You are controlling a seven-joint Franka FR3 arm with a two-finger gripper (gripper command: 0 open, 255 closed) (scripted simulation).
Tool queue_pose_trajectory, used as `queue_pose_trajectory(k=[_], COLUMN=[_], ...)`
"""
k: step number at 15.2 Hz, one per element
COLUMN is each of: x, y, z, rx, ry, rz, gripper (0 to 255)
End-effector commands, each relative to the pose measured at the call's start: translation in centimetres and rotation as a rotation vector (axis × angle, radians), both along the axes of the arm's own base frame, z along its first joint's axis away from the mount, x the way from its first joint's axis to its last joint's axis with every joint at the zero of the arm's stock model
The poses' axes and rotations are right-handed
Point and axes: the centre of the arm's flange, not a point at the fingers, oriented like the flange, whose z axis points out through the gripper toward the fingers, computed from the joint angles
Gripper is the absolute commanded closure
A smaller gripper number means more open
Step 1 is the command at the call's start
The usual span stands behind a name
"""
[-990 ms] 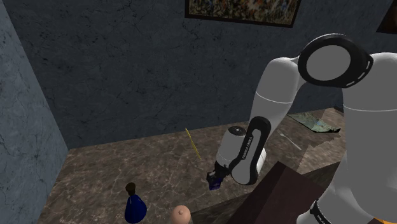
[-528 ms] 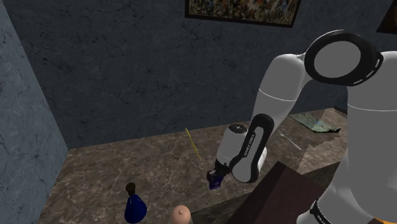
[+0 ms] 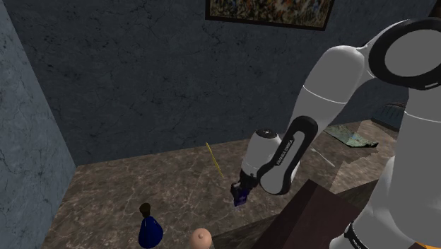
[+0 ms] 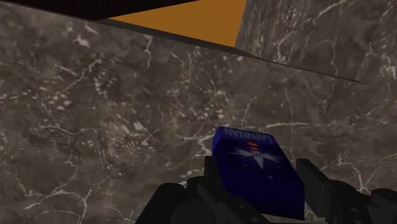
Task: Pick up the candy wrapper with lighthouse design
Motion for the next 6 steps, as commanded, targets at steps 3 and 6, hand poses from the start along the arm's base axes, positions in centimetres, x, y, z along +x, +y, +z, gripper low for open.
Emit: queue_pose_trajectory(k=[3, 6], x=[0.0, 0.0], y=[-0.1, -0.1], z=[2.3, 2.9], rx=[0.000, 0.000], ry=[0.000, 0.000], rz=[0.000, 0.000], gripper=[255, 255])
